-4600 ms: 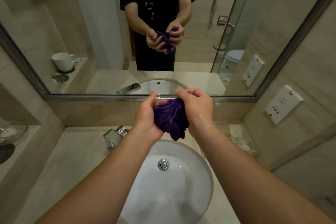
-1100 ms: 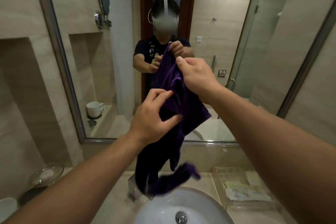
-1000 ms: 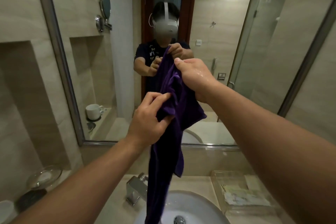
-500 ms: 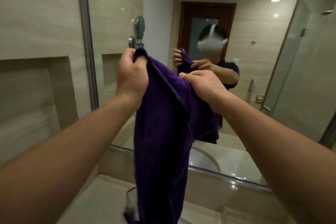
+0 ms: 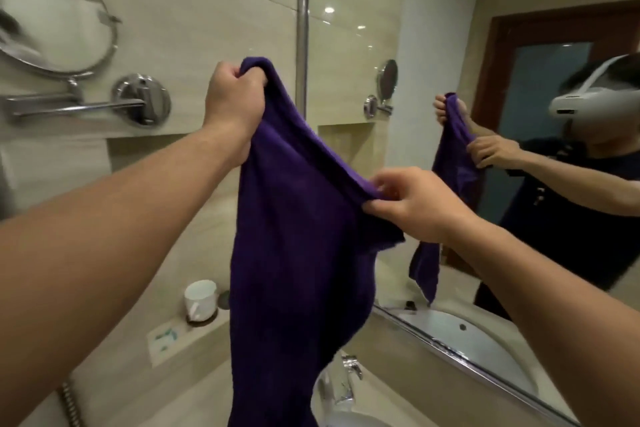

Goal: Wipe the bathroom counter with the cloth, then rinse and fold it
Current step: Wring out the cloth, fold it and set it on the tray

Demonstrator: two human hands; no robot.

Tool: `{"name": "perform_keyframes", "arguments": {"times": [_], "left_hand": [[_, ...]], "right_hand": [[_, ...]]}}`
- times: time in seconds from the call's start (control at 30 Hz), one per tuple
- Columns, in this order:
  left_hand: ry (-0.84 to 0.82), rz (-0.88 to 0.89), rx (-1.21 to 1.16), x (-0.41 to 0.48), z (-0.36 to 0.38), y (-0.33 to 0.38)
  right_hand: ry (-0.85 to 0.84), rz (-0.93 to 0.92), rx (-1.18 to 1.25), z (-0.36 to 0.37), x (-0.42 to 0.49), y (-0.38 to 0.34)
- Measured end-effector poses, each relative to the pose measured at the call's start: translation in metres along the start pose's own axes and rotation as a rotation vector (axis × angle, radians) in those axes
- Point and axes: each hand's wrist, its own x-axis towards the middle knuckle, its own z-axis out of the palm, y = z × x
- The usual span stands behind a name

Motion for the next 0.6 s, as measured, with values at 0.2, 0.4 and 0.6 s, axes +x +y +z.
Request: {"name": "perform_keyframes", "arguments": {"times": [0.2,0.4,0.6], "left_hand": [[-0.067,-0.056,-0.017,-0.017,-0.068,0.012],[-0.269,-0.126,-0.027,-0.035,-0.134,0.02],[-0.115,-0.06,0.168,-0.042,-0.211,0.023]], "right_hand": [[0.141,0.013,0.103,-0.016,0.013,-0.026],[0.187,0.077,0.209,-0.012,0.025,-0.071],[0.078,0.09,0.253,-0.015,0.021,-0.111]]}}
